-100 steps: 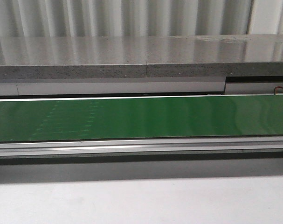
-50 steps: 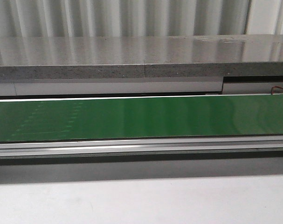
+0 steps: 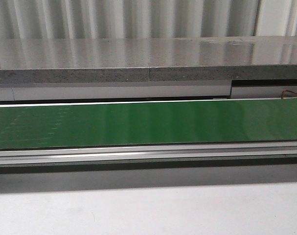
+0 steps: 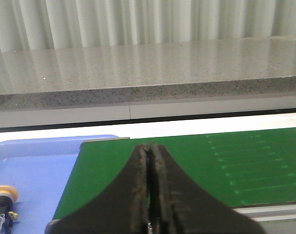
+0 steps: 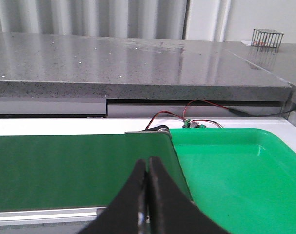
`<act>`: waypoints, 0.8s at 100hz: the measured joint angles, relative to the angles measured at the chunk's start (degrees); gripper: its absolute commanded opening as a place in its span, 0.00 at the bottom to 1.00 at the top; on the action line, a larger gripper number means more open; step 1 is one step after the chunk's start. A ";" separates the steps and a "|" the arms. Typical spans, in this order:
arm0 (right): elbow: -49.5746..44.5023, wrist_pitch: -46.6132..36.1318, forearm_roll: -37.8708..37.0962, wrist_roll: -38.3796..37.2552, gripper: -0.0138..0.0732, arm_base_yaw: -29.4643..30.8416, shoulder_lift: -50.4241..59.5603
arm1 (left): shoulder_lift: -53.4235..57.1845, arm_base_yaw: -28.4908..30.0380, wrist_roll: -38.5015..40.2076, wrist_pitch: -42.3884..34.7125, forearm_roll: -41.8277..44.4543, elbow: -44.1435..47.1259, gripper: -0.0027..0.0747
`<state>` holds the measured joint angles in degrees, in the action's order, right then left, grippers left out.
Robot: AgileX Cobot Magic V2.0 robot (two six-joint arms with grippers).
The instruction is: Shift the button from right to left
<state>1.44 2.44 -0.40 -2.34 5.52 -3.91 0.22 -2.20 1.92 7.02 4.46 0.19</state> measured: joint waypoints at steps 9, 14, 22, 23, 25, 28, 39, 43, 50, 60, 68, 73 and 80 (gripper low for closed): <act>-1.87 -0.14 -0.21 -0.43 0.08 0.59 2.77 | 0.00 0.00 0.00 0.00 0.00 0.00 0.01; -2.62 0.03 -0.21 -0.43 0.08 0.71 3.88 | 0.00 0.00 0.00 0.00 0.00 0.00 0.01; -2.89 1.14 -0.34 -0.52 0.08 0.75 4.40 | 0.00 0.00 0.00 0.00 0.00 0.00 0.01; -2.89 1.13 -0.34 -0.52 0.08 0.75 4.40 | 0.00 0.00 0.00 0.00 0.00 0.00 0.01; -2.93 1.45 -0.48 -0.52 0.08 0.75 4.40 | 0.00 0.00 0.00 0.00 0.00 0.00 0.01; -3.03 1.58 -0.71 -0.52 0.08 0.75 4.40 | 0.00 0.00 0.00 0.00 0.00 0.00 0.01; -3.03 1.72 -1.10 -0.52 0.08 0.75 4.40 | 0.00 0.00 0.00 0.00 0.00 0.00 0.01; -3.03 1.72 -1.21 -0.52 0.08 0.75 4.40 | 0.00 0.00 0.00 0.00 0.00 0.00 0.01; -3.03 1.72 -1.32 -0.52 0.08 0.75 4.40 | 0.00 0.00 0.00 0.00 0.00 0.00 0.01; -3.03 1.60 -1.39 -0.52 0.08 0.75 4.40 | 0.00 0.00 0.00 0.00 0.00 0.00 0.01; -3.03 1.52 -1.53 -0.52 0.08 0.75 4.40 | 0.00 0.00 0.00 0.00 0.00 0.00 0.01; -3.03 1.52 -1.53 -0.52 0.08 0.75 4.40 | 0.00 0.00 0.00 0.00 0.00 0.00 0.01; -3.03 1.52 -1.53 -0.56 0.08 0.75 4.40 | 0.00 0.00 0.00 0.00 0.00 0.00 0.01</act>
<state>-1.60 3.96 -1.93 -2.90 6.26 0.49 0.22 -2.20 1.92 7.02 4.46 0.19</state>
